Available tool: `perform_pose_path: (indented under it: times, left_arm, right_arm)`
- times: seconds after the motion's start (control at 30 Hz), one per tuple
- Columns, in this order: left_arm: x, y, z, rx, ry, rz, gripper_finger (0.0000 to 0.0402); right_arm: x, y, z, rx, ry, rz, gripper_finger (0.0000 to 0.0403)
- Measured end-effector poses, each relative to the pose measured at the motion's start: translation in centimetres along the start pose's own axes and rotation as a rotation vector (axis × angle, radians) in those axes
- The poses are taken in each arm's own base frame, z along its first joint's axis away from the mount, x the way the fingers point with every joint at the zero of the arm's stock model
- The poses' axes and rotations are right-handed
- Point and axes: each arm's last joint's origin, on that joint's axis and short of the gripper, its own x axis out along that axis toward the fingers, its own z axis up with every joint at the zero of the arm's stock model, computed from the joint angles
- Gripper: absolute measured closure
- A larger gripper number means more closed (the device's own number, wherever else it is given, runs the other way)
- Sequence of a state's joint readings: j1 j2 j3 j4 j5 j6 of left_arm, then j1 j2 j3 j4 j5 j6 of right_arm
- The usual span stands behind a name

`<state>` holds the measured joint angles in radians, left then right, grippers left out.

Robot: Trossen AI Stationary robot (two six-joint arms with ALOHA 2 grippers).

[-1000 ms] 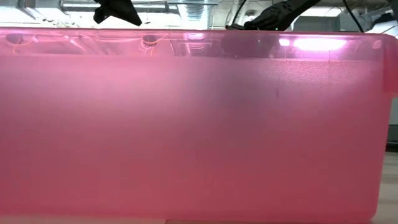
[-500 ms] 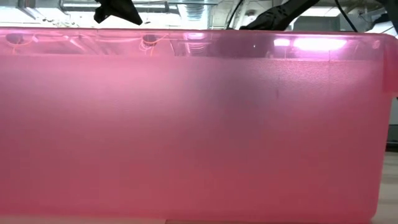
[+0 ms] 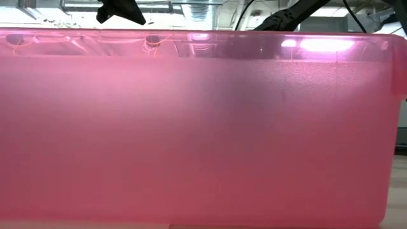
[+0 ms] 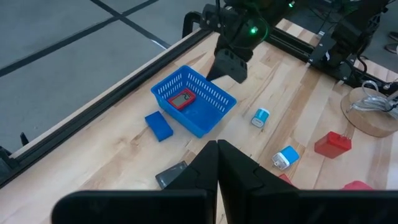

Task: Pick & Place Office items
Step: Put the blue digital clock into the blue bin

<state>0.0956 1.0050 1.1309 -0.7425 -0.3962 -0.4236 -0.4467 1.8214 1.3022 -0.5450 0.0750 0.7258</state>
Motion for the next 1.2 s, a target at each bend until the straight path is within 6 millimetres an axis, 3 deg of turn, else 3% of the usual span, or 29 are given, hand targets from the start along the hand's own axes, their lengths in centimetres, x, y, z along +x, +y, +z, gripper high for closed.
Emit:
perform_pose_path:
  times: [0.5,0.73,0.9,1.2]
  left_arm:
    - [0.0,0.0,0.0,0.007,-0.001,-0.001,0.0402]
    - [0.0,0.0,0.0,0.007,-0.003,-0.001,0.0402]
    - [0.0,0.0,0.0,0.006,-0.003,-0.001,0.0402]
    - [0.0,0.0,0.0,0.007,-0.002,-0.001,0.0401]
  right_arm:
    - [0.0,0.1,-0.5,0.008,0.052,0.005,0.0403]
    - [2.2,0.4,-1.6,-0.008,0.121,-0.003,0.0403]
    - [2.2,1.0,-2.2,-0.028,0.094,-0.03,0.0403]
    - [2.2,0.4,-1.8,-0.005,0.079,-0.066,0.0403]
